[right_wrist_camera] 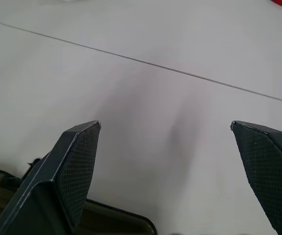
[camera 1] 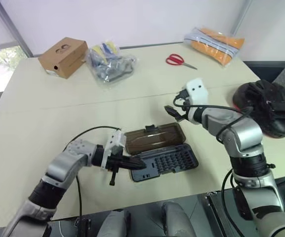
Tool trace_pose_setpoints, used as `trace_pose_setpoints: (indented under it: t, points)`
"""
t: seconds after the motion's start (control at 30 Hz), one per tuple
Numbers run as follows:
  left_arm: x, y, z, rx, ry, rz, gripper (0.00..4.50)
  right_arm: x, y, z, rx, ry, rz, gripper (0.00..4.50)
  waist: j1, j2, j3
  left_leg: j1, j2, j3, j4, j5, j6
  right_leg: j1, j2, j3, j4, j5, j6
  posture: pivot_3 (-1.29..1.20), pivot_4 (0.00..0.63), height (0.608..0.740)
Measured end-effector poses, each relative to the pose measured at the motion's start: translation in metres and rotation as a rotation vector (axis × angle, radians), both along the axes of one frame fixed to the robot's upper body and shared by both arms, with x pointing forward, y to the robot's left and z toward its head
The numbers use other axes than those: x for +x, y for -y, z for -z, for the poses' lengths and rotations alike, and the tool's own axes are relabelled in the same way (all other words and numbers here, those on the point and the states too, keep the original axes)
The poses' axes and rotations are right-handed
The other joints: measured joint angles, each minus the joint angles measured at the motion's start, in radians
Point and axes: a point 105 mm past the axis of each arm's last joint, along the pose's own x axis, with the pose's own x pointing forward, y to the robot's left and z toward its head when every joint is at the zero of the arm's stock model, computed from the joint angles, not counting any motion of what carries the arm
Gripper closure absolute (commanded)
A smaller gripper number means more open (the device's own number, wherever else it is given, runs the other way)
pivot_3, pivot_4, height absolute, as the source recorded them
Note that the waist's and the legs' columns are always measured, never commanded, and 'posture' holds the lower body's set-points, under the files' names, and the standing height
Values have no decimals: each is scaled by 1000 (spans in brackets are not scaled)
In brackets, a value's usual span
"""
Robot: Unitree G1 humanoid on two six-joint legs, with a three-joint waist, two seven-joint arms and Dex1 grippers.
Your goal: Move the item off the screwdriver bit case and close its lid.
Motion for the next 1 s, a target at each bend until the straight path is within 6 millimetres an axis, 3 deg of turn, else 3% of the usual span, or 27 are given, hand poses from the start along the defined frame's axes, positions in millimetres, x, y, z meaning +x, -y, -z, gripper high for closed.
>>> trace_pose_setpoints:
  t: [0.17, 0.43, 0.67, 1.0]
  points:
    - [3, -2, 10, 38, 36, -69, 4500, 3, -4, 2, -16, 8, -36, 63, 3, 0, 0, 0, 0, 0, 0, 0, 0, 0, 0, 0, 0, 0, 0, 0, 150, 740]
    - [12, 3, 18, -8, 81, -115, 4500, 1, 1, -17, -211, 15, -256, 63, 5, 0, 0, 1, 0, 1, 0, 0, 0, 2, 0, 0, -1, 0, 0, 0, 150, 740]
    - [11, 1, 19, -14, 72, -113, 4500, -13, 3, 1, -296, -98, -495, 63, 5, 0, 0, 2, 0, 1, 0, 0, 0, 3, 0, 0, -1, 0, 0, 0, 150, 740]
    - [9, -2, 19, -10, 71, -116, 4500, 8, 2, 32, -296, -143, -538, 63, 3, 0, 0, 2, 0, 1, 0, 0, 0, 3, 0, 0, -2, 0, 0, 0, 150, 740]
